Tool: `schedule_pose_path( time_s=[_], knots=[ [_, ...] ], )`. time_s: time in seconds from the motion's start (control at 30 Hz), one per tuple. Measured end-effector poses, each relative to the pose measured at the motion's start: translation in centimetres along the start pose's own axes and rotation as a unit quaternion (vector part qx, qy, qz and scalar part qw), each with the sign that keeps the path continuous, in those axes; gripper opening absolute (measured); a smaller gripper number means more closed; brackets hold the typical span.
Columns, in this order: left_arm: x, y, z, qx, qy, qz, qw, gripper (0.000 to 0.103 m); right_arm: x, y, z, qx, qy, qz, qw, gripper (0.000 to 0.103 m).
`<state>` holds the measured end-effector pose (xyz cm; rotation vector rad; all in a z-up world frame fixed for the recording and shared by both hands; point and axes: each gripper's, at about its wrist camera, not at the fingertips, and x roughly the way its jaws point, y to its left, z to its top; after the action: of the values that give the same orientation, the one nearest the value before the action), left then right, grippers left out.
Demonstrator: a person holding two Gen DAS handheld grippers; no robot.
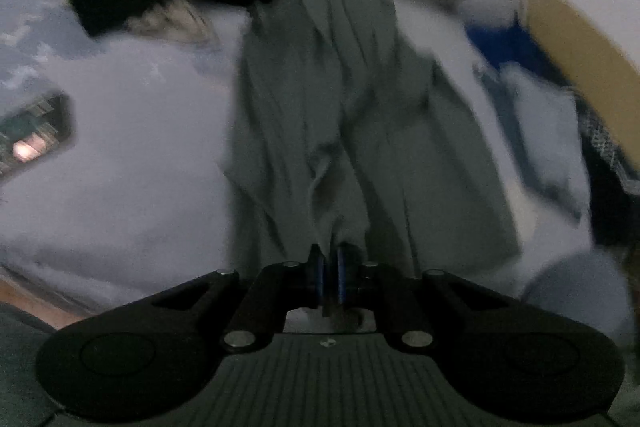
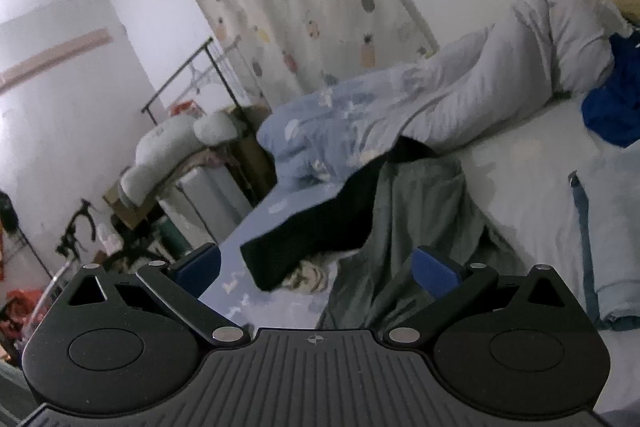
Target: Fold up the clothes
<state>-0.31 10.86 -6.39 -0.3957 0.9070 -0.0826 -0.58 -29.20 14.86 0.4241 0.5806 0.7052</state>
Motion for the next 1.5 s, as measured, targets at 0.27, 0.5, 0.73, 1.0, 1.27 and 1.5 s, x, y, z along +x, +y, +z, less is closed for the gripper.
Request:
schedule_pose_path(
  time_s=[0.27, 0.5, 0.73, 1.0, 1.27, 1.5],
  knots=[
    [-6.9, 7.9, 9.0, -0.064, -0.137, 0.06, 0.9867, 0.01, 6.2, 1.8, -2.2, -0.024, 0.067, 0.009, 0.997, 0.102],
    [-8.0, 16.8, 17.0, -0.119, -0.192, 0.113, 0.9676, 0.007, 11.1, 4.0, -4.4, -0.033, 0.122, 0.008, 0.992, 0.102],
    [-6.8, 23.6, 21.2, -0.154, -0.215, 0.155, 0.9519, 0.007, 13.9, 6.3, -5.3, -0.041, 0.159, -0.008, 0.986, 0.102],
    [-6.3, 31.4, 24.2, -0.211, -0.233, 0.19, 0.9302, 0.007, 17.5, 7.8, -7.6, -0.079, 0.195, -0.034, 0.977, 0.101],
    [-4.0, 34.6, 27.3, -0.196, -0.211, 0.219, 0.9324, 0.007, 22.0, 9.2, -11.4, -0.144, 0.233, -0.052, 0.96, 0.096],
    [0.3, 37.4, 25.5, -0.218, -0.152, 0.25, 0.9312, 0.007, 26.0, 11.2, -16.2, -0.25, 0.254, -0.059, 0.932, 0.087]
  ],
)
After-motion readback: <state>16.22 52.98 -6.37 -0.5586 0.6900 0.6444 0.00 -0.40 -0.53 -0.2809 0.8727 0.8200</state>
